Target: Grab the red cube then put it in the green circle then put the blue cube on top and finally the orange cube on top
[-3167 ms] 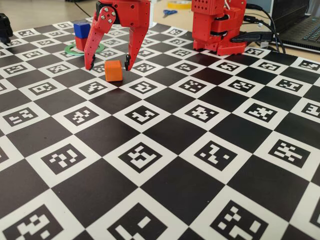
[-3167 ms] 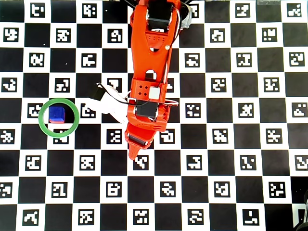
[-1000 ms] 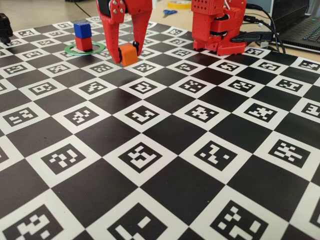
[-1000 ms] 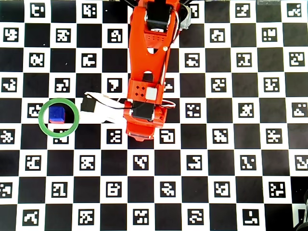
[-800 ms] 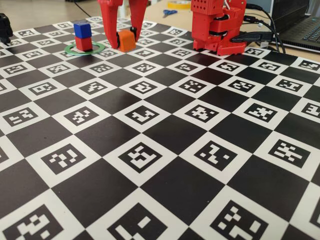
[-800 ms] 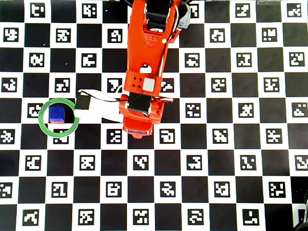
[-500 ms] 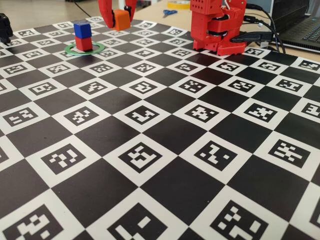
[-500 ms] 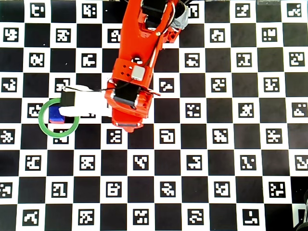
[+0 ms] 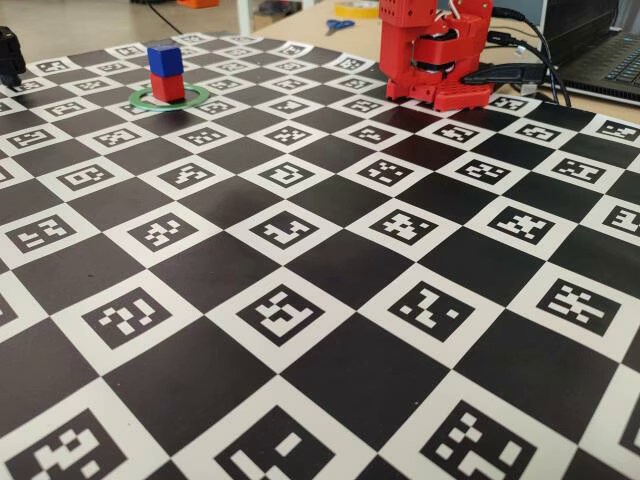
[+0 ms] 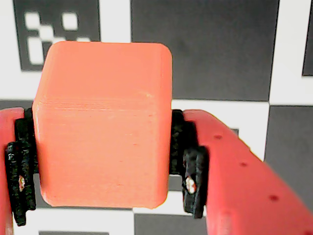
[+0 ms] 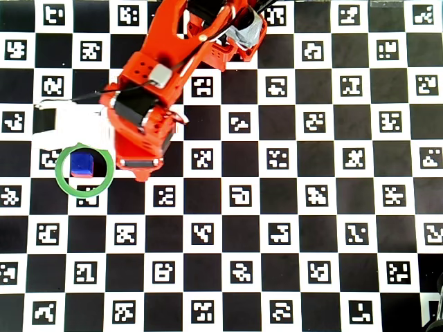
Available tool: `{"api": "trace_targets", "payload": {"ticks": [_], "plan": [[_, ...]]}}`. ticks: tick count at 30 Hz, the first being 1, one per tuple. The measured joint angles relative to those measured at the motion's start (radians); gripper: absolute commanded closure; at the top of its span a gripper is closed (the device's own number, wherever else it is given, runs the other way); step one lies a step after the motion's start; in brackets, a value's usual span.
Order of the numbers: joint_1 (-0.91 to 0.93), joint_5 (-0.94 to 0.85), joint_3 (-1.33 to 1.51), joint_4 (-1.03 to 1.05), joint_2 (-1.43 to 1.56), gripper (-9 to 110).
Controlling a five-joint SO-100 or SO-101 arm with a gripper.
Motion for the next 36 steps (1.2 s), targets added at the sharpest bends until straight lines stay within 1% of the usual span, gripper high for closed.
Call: {"api": "trace_targets", "payload": {"ticks": [15,26,36], "plan": [[0.181,-0.202,-0.23,0.0,-0.201,103],[0.227,-0.278,-0.336,0.014,-0.308,103],[0.241,-0.301,-0.345,0.012,-0.364,103]]}}
